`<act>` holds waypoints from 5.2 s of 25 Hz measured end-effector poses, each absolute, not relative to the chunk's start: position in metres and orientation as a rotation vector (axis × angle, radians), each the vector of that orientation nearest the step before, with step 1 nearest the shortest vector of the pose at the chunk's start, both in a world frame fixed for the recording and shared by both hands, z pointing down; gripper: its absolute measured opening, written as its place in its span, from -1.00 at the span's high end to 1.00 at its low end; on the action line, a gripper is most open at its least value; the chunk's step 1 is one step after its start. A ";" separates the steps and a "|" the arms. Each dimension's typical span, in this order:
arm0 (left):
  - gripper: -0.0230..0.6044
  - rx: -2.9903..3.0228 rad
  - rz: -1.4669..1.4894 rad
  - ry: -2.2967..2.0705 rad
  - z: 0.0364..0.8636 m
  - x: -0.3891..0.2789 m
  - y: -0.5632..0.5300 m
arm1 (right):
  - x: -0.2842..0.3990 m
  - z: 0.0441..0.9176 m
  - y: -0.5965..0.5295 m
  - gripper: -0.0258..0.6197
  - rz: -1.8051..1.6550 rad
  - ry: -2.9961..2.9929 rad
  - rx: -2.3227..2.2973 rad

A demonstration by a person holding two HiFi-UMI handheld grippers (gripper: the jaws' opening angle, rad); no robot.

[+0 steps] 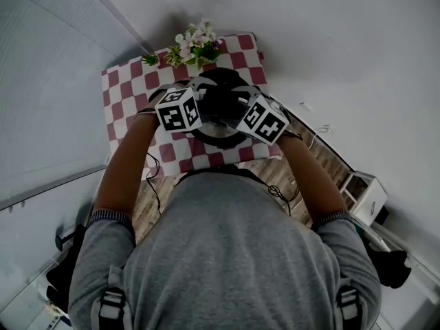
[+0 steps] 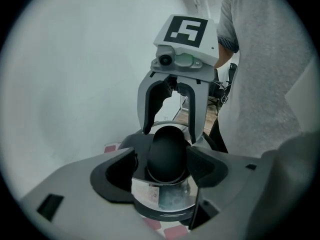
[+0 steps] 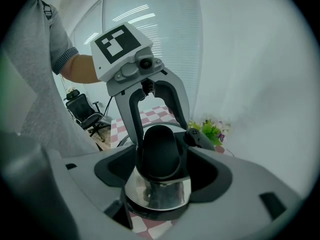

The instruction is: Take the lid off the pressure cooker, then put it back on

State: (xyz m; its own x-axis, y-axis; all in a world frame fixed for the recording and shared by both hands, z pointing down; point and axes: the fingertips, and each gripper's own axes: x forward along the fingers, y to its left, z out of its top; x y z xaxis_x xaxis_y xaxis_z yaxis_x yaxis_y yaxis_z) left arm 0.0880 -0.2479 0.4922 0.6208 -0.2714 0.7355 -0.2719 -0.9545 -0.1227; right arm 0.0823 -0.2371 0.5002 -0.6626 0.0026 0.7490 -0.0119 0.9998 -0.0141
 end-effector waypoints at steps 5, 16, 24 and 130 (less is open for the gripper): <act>-0.13 2.794 1.382 -0.324 0.505 0.087 -0.243 | 0.080 0.511 -0.236 -0.11 0.033 -2.217 -0.029; -0.12 2.685 1.568 -0.063 0.526 0.090 -0.235 | 0.079 0.530 -0.235 -0.04 0.045 -2.064 -0.094; -0.12 2.626 1.502 -0.003 0.509 0.103 -0.226 | 0.079 0.537 -0.233 -0.03 0.033 -1.983 -0.114; -0.04 2.465 1.533 -0.568 0.556 -0.178 -0.038 | -0.186 0.566 -0.033 0.02 -0.348 -1.905 -0.481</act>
State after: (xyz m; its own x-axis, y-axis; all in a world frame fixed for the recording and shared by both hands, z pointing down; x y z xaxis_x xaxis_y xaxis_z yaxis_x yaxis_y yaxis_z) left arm -0.1785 -0.0378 0.5557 0.3945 -0.2228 0.8915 -0.4120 -0.9100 -0.0451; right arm -0.1855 -0.0331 0.5665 -0.3300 0.1660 0.9293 0.4834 0.8753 0.0153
